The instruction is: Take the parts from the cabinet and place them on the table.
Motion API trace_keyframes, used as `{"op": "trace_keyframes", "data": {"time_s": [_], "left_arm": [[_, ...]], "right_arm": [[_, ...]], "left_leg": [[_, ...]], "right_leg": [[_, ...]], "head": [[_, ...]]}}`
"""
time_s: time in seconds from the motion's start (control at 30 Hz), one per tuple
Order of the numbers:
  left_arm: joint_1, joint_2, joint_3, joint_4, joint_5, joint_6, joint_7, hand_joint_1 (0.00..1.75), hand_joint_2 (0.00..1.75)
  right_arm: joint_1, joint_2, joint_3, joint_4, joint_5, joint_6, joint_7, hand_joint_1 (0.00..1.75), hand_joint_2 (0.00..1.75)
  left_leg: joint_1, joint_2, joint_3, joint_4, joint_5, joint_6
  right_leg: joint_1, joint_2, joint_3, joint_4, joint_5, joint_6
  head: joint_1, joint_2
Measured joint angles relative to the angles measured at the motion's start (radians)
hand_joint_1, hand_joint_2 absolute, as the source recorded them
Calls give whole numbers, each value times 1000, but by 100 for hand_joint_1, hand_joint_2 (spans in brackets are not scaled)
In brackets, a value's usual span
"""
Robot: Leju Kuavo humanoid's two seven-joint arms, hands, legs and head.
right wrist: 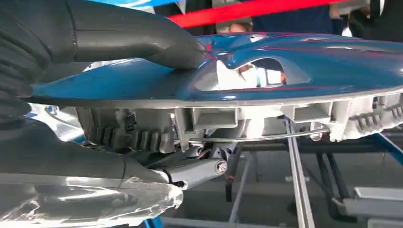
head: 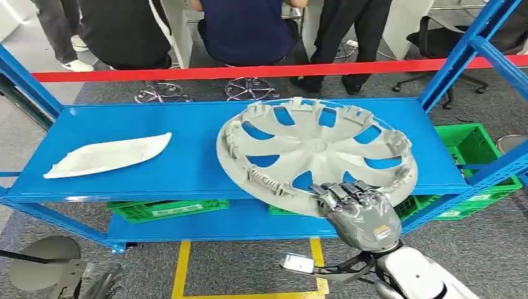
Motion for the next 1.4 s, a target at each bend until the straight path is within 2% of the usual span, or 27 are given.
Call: {"op": "trace_keyframes", "data": {"time_s": [0.47, 0.77, 0.9, 1.03, 1.2, 1.33, 1.4], "left_arm": [[0, 0, 0, 0, 0, 0, -1, 0, 175], [-19, 0, -2, 1, -47, 12, -16, 0, 175], [-34, 0, -12, 7, -56, 10, -45, 0, 175], [-57, 0, -25, 40, -71, 16, -71, 0, 175], [-74, -2, -32, 75, -84, 22, -77, 0, 175], [-85, -3, -34, 103, -93, 23, -78, 0, 175], [-88, -3, -35, 111, -94, 23, -79, 0, 175]], "right_arm": [[4, -8, -9, -27, 0, 0, -2, 175, 175], [5, -8, -23, -53, 0, -23, -70, 175, 175], [16, -8, -34, -61, 0, -40, -81, 175, 175], [32, -15, -27, -71, -23, -50, -32, 175, 175], [60, -39, -18, -86, -75, -50, -15, 175, 175], [82, -57, -14, -95, -92, -50, -19, 175, 175], [88, -63, -13, -97, -93, -50, -19, 175, 175]], "left_leg": [[0, 0, 0, 0, 0, 0], [0, 0, 0, 0, 0, 0], [0, 0, 0, 0, 0, 0], [-1, 0, 0, 1, 0, 0], [-3, 0, -1, 1, -1, 1], [-8, 0, -4, 6, -3, 8], [-11, 0, -6, 7, -2, 14]], "right_leg": [[0, 0, 0, 0, 0, 0], [0, 0, 0, 0, 0, 0], [0, 0, 0, 0, 0, 0], [-1, 0, 0, -2, 1, 1], [-4, 0, 0, -3, 2, 3], [-8, 0, 0, -4, 4, 8], [-11, 0, 0, -7, 7, 14]], "head": [[0, 0], [0, 0], [0, 0], [0, 0], [0, 0], [0, 0], [0, 0]]}}
